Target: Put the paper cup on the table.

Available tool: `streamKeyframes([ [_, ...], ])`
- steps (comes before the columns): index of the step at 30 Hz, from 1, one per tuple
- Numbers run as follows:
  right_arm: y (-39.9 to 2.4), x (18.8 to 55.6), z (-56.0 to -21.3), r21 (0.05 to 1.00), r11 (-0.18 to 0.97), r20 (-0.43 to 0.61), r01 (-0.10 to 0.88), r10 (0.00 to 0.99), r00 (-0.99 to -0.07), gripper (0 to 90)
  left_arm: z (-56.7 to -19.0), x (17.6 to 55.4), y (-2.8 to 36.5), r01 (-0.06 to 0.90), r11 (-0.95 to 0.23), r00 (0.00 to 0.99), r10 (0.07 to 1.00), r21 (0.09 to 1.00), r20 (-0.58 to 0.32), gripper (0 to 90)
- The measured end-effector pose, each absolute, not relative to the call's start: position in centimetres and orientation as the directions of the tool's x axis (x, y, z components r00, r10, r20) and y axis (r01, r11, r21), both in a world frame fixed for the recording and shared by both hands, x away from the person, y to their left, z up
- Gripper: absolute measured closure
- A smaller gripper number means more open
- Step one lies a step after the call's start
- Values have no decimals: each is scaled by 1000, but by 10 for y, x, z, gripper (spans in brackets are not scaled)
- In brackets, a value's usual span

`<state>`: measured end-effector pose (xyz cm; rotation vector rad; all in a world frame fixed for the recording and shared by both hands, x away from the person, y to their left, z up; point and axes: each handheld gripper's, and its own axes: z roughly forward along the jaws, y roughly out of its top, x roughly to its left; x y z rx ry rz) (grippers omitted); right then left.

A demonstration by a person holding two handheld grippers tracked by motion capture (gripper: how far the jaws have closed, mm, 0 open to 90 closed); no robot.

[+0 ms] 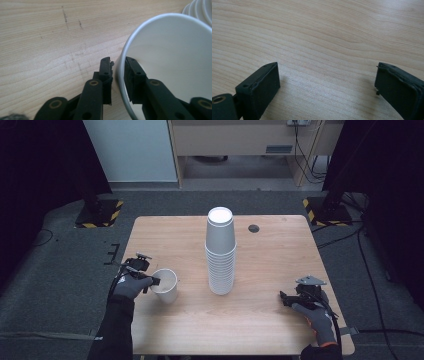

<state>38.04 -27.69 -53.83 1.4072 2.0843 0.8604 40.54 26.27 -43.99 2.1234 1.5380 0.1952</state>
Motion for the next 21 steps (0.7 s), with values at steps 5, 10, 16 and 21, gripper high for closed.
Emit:
streamKeyframes([
  [5,-277,380,-538,725,274,-42,632,933,-357,62,-425,393,266,746,-218,429,880,630,-203,471],
  [10,-277,380,-538,725,274,-43,632,933,-356,62,-411,377,273,660,-144,458,855,738,-243,368],
  [16,-277,381,-539,725,271,-38,634,934,-355,60,-403,342,288,457,-56,483,853,888,-195,302],
  [21,-277,380,-538,724,266,-35,636,935,-352,60,-422,321,310,413,13,421,884,911,-204,302],
])
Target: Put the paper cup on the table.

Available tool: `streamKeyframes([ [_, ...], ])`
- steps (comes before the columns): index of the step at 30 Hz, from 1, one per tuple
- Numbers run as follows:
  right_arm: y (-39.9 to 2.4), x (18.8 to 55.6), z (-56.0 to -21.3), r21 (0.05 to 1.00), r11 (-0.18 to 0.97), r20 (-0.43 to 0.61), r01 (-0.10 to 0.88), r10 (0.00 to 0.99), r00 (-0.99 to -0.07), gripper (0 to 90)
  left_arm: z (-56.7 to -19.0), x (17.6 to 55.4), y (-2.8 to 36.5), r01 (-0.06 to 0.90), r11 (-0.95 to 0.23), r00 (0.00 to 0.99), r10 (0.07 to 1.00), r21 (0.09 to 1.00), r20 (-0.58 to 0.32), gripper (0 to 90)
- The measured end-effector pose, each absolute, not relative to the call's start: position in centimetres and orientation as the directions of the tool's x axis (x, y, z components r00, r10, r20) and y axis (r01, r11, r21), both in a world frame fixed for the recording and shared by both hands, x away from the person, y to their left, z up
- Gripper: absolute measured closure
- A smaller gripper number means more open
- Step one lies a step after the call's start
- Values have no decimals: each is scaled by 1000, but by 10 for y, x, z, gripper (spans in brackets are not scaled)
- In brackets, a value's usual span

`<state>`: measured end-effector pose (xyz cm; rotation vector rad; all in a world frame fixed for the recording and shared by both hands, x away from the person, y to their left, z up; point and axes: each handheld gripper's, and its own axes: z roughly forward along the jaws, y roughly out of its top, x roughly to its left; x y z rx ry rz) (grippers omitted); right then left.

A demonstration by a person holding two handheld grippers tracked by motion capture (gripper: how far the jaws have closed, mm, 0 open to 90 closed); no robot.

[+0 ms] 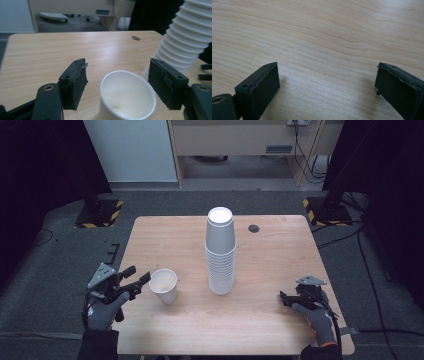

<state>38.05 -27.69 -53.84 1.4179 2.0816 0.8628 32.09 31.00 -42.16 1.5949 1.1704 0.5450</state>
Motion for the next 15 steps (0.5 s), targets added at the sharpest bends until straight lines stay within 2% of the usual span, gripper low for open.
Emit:
streamKeyframes([
  [6,-277,380,-539,723,259,-28,641,937,-347,60,-458,316,333,460,-1,334,927,888,-172,287],
  [12,-278,381,-539,720,250,-18,648,940,-342,59,-500,312,342,534,15,279,941,845,-193,275],
  [15,-279,381,-539,715,239,-2,658,941,-340,55,-516,313,344,577,-35,258,956,816,-141,263],
])
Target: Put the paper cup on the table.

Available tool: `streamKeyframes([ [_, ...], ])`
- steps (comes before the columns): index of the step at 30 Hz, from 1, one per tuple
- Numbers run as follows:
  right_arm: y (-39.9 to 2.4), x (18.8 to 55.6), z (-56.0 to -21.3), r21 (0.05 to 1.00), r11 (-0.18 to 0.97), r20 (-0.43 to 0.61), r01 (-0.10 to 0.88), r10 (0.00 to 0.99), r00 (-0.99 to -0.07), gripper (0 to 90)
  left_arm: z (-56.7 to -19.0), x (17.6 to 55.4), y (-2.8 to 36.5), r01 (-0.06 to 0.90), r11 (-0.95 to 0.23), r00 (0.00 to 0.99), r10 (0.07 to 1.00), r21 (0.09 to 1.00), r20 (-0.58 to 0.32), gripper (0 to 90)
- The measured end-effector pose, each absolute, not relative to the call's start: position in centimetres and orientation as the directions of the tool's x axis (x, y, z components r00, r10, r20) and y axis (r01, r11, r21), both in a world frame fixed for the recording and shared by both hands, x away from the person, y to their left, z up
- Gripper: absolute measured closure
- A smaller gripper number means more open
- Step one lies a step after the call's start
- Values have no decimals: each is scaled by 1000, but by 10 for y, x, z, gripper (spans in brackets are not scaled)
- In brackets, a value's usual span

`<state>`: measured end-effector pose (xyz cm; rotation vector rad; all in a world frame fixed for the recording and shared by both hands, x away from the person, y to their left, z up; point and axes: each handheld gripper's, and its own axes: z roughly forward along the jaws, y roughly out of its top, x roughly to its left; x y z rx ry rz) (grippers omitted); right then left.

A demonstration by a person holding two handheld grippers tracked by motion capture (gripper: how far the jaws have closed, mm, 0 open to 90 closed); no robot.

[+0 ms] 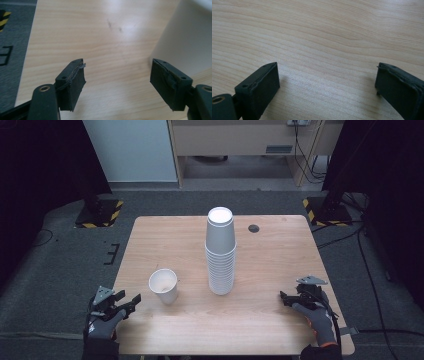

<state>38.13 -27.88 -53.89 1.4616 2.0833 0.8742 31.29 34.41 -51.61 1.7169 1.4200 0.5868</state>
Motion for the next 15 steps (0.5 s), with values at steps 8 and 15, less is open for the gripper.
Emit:
streamKeyframes([
  [8,-279,381,-539,715,232,1,660,943,-333,52,-530,314,345,608,-82,241,967,790,-84,238],
  [15,-285,380,-537,712,219,-6,667,952,-306,54,-533,317,343,621,-120,242,969,774,-44,203],
])
